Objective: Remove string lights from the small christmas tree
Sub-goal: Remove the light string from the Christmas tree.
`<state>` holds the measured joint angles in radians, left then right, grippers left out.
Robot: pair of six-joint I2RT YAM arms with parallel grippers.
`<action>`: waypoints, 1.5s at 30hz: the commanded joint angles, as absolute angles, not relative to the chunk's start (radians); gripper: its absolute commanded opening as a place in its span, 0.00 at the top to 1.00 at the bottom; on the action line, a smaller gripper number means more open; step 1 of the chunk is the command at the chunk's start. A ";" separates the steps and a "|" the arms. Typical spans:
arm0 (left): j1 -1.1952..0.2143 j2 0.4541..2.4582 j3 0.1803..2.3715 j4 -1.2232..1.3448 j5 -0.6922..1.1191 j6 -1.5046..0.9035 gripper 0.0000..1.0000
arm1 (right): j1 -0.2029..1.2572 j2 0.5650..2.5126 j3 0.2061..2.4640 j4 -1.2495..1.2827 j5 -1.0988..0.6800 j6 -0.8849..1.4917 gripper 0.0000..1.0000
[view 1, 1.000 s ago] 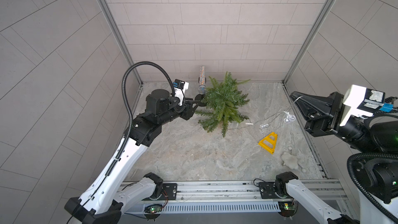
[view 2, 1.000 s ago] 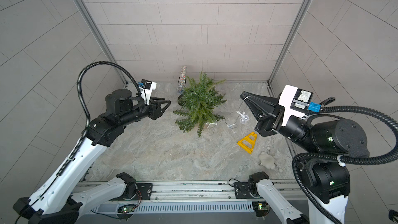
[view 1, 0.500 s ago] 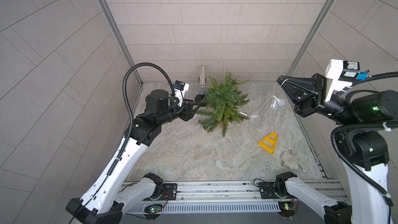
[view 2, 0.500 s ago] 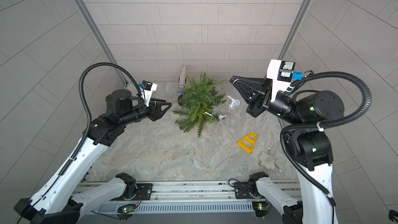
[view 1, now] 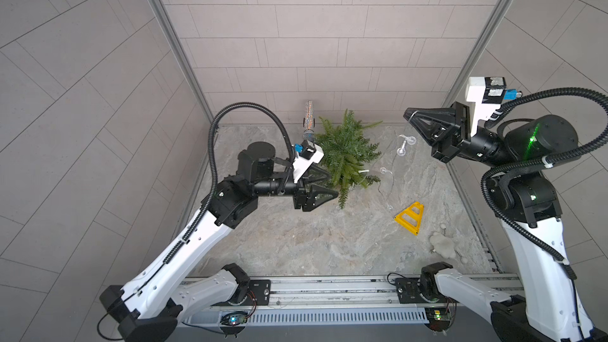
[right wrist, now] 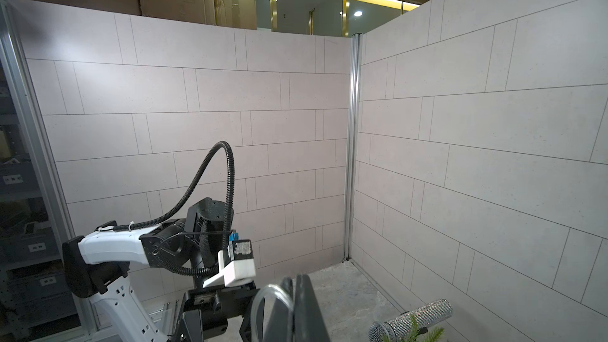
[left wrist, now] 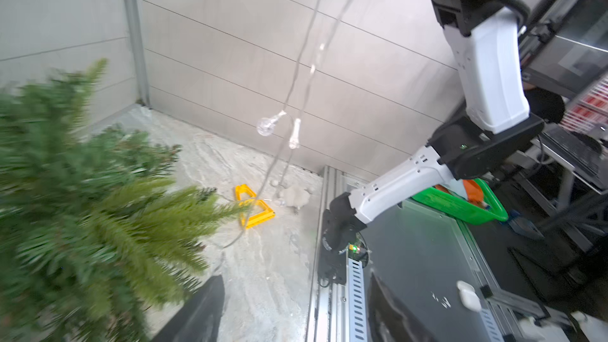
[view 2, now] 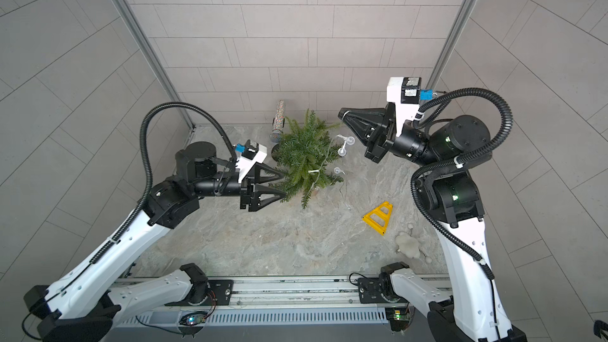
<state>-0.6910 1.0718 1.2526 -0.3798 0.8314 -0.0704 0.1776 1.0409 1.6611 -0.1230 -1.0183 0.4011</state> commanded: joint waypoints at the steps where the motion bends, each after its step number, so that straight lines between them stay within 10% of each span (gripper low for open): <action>1: -0.732 1.132 1.287 -0.352 0.712 -0.009 0.29 | 0.176 1.027 1.680 -0.079 -1.039 0.416 1.00; 21: -0.848 1.390 1.490 -0.356 0.735 0.080 0.42 | 0.177 1.012 1.660 -0.074 -1.037 0.410 1.00; 35: -0.860 1.394 1.549 -0.396 0.610 0.023 0.99 | 0.176 1.009 1.623 -0.032 -1.030 0.433 1.00; 45: -0.871 1.185 1.564 -0.614 0.506 -0.058 1.00 | 0.176 1.008 1.600 -0.051 -1.019 0.409 1.00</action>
